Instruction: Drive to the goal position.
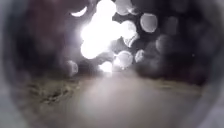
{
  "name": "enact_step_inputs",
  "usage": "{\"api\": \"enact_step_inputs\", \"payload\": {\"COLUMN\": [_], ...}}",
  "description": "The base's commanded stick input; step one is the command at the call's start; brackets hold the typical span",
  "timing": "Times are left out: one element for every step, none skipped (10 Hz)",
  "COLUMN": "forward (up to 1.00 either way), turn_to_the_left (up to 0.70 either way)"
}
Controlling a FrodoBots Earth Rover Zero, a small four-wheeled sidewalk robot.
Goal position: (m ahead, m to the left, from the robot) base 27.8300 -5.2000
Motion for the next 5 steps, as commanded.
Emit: {"api": "enact_step_inputs", "payload": {"forward": [0.70,0.70,0.70,0.70,0.70], "turn_to_the_left": [0.00,0.03,0.12,0.14,0.12]}}
